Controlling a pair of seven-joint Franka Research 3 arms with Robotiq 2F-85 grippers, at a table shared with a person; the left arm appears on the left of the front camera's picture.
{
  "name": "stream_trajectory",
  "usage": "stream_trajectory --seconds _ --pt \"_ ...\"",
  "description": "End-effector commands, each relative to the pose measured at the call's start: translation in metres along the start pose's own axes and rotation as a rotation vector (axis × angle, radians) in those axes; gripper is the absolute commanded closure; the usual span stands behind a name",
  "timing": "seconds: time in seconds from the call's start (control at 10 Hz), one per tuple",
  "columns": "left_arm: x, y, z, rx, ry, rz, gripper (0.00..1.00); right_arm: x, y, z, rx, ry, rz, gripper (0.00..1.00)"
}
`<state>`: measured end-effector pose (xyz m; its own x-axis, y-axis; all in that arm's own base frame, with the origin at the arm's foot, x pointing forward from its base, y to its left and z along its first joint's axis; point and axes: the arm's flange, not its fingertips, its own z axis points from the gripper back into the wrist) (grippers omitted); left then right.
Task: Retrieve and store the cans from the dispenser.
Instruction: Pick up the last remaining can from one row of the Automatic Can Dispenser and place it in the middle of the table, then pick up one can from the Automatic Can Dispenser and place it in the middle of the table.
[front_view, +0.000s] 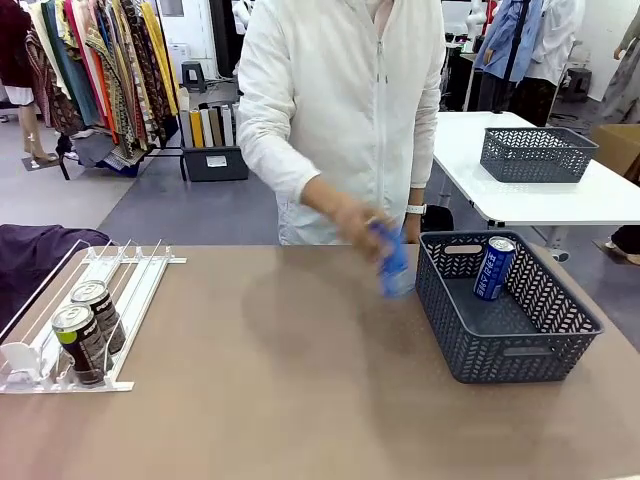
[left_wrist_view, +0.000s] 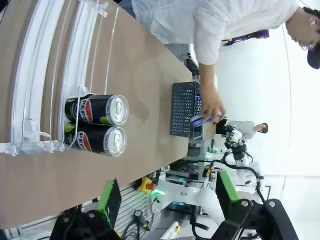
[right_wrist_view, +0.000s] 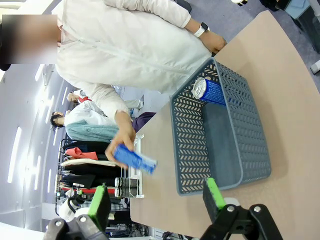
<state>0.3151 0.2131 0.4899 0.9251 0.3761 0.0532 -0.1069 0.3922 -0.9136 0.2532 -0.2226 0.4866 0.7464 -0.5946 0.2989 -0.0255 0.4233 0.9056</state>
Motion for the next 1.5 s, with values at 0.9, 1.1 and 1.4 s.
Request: stream_trajectory --seconds 0.9,1.1,1.4 --pt "-0.004 -0.018 0.0 0.022 -0.002 -0.033 0.0 0.003 0.002 -0.001 0.03 -0.018 0.019 0.0" --pt "-0.008 -0.03 -0.01 0.113 -0.003 -0.033 0.0 0.003 0.002 -0.001 0.03 -0.018 0.019 0.0" --pt "-0.042 -0.09 -0.066 0.457 0.134 -0.105 0.0 0.003 0.002 -0.001 0.03 -0.018 0.019 0.0"
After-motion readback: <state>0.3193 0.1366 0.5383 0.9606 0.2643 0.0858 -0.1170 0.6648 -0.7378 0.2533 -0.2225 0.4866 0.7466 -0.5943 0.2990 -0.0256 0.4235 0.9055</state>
